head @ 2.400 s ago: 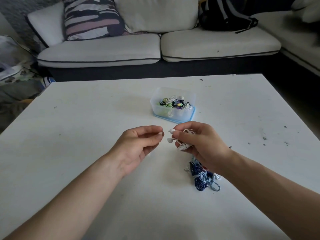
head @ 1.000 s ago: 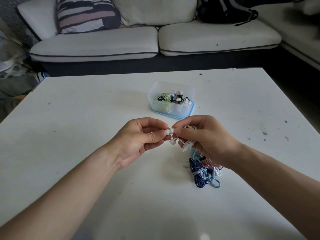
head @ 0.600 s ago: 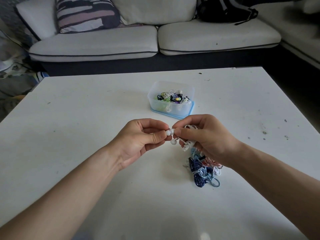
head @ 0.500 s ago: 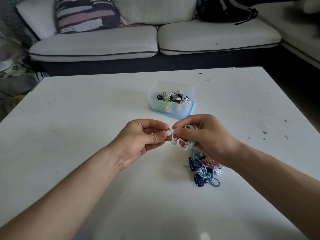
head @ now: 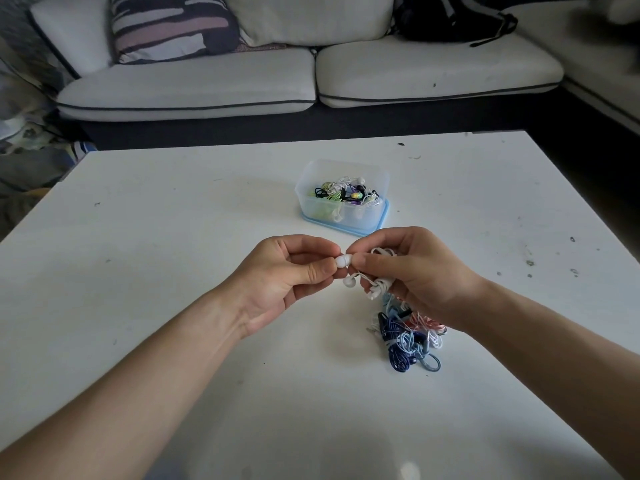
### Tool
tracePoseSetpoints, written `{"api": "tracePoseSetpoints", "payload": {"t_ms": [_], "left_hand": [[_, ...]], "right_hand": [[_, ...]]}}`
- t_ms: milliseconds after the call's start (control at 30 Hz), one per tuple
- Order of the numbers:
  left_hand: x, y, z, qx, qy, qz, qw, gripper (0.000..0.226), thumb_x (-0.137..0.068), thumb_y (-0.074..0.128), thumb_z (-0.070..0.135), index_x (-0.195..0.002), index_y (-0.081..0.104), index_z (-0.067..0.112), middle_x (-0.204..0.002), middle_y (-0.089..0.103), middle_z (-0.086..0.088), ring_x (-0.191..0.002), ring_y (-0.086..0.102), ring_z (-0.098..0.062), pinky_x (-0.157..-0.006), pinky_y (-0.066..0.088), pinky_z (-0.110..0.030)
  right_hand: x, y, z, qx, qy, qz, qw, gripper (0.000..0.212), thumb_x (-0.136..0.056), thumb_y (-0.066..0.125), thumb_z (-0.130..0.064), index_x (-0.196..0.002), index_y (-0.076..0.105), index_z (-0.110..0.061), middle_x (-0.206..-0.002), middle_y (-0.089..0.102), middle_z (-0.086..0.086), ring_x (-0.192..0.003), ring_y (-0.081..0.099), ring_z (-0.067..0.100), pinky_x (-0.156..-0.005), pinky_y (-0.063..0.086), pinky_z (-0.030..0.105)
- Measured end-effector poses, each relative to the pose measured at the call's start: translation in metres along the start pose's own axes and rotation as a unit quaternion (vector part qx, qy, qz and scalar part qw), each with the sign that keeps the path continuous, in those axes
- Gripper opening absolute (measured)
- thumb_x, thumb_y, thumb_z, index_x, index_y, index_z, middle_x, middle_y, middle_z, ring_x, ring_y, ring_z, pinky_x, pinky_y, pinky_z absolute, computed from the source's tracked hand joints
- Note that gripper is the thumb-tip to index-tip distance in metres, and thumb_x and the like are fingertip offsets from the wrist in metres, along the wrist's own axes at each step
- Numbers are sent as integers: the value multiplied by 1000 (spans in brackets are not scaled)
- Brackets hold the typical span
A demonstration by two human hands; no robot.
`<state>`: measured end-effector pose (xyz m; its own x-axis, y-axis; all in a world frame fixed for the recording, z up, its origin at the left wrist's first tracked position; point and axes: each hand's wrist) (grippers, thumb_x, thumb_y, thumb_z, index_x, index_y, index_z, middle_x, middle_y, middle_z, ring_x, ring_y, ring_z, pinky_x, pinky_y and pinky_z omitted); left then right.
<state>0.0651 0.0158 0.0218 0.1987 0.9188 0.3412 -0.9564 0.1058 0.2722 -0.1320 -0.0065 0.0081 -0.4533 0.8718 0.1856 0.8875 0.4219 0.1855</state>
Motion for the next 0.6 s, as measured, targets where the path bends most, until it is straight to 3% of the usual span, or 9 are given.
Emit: {"api": "tracePoseSetpoints", "payload": {"t_ms": [400,600], "left_hand": [[-1,1,-3,-15,14,8,1000,15,-62,71,3,-70,76,15,-78,75,-10,-72,73,-17,-61,55,-18],[-2,1,-3,-1,14,5,1000,15,-62,72,2,-72,76,14,-79,74,-11,-73,74,-18,-62,56,-18]], "right_hand": [[1,1,-1,41,-12,12,999,22,-77,76,-13,-92,72,3,-89,74,24,-70,69,19,-65,53,26],[1,0,-3,13,-1,2,1000,28,-70,77,-18,-90,73,1,-86,74,21,-66,69,17,-62,54,23]]}}
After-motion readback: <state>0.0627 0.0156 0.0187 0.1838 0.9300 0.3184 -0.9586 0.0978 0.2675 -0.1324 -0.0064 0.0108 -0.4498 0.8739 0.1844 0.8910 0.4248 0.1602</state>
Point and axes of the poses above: each hand's wrist, its own x-axis away from the middle knuckle, its own y-axis out of the palm, z = x × y
